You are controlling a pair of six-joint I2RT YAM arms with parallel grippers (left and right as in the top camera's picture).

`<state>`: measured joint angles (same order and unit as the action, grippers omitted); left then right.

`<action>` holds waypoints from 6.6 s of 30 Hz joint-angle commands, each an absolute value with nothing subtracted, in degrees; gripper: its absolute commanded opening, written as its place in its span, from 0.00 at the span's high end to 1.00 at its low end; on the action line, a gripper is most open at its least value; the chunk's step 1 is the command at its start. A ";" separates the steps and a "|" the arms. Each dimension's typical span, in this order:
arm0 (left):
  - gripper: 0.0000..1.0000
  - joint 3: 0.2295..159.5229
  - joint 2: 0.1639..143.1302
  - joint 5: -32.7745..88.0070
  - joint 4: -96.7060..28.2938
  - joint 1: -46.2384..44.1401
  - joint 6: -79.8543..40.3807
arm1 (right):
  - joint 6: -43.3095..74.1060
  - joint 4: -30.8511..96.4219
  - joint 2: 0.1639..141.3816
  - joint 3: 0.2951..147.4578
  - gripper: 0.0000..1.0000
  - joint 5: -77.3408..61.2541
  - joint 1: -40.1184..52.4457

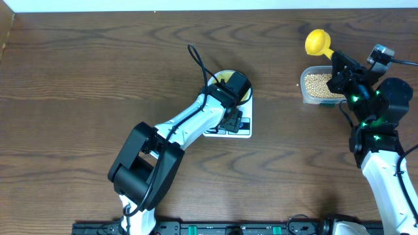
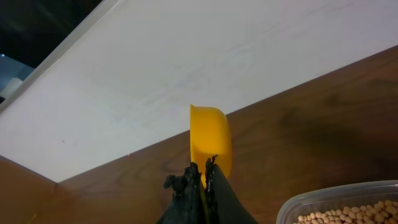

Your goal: Scoop item into bowl and weigh 50g on scale

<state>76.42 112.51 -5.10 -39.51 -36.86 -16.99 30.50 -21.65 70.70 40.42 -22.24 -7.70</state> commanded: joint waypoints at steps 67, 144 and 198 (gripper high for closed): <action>0.12 73.69 97.69 -5.02 -42.83 -36.73 -17.17 | 29.43 -21.58 70.04 41.30 0.99 -22.65 -7.94; 0.12 73.67 74.70 15.18 -53.10 -24.67 16.47 | 22.98 -10.31 70.02 43.44 0.99 -29.85 -9.43; 0.12 73.67 74.70 15.18 -53.10 -24.67 16.47 | -4.99 20.71 75.31 56.45 0.99 -19.97 -11.88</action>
